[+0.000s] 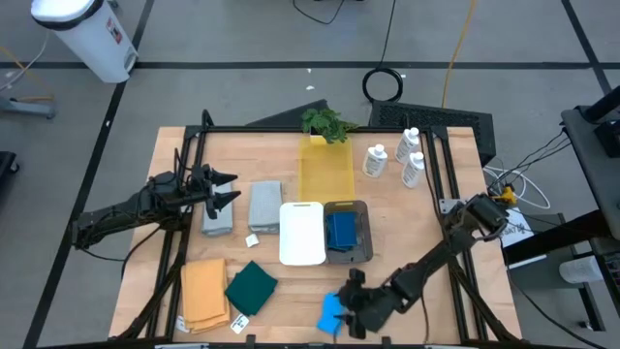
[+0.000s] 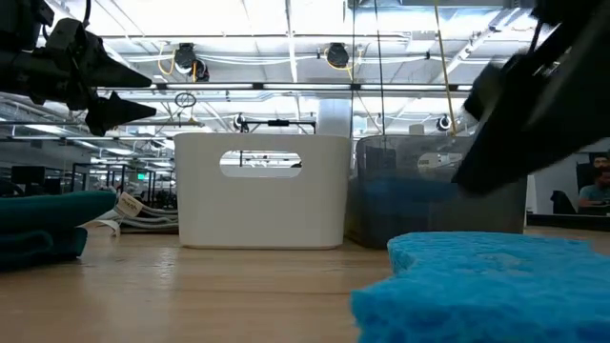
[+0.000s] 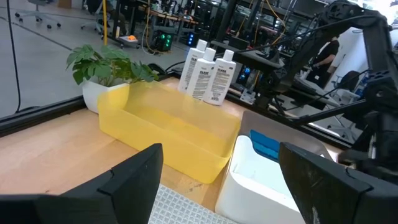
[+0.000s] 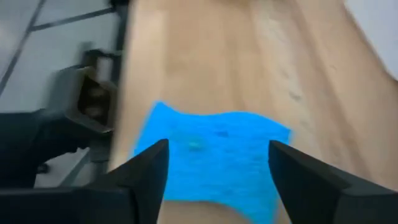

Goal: Pick & Place Kitchen Items
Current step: Put the sponge wipe into the black bin

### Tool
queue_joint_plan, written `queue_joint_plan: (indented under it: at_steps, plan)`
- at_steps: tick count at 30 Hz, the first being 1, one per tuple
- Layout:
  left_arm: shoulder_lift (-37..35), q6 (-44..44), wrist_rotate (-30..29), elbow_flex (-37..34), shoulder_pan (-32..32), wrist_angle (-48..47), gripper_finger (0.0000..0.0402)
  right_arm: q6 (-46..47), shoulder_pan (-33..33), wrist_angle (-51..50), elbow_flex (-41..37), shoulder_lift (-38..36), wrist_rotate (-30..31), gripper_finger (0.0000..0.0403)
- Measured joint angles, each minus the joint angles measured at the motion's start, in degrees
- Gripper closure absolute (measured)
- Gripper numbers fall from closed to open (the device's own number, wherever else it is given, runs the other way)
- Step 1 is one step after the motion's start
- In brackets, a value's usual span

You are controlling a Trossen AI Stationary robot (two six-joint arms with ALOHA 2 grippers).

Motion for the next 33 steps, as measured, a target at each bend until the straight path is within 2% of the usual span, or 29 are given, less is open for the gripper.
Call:
queue_joint_plan:
  at_steps: [5,11,17,21,33]
  plan:
    - [0.00,0.00,0.00,0.00,0.00,0.00,0.0078,3.97,-1.71,-0.66,-3.60,0.01,-0.98,0.0142]
    - [0.00,0.00,0.00,0.00,0.00,-0.01,0.0078,4.85,-1.58,0.48,-5.88,-0.04,-1.17,0.0152]
    - [0.00,0.00,0.00,0.00,-0.01,-0.01,0.0078,5.99,-1.60,2.34,-6.76,-0.10,-3.84,0.0171]
    - [0.00,0.00,0.00,0.00,0.00,-0.02,0.0078,6.00,-1.60,2.33,-7.33,-0.13,-3.81,0.0210]
    - [0.00,0.00,0.00,0.00,0.00,0.00,0.0078,4.35,-2.90,2.29,-7.43,-0.18,-6.88,0.0374]
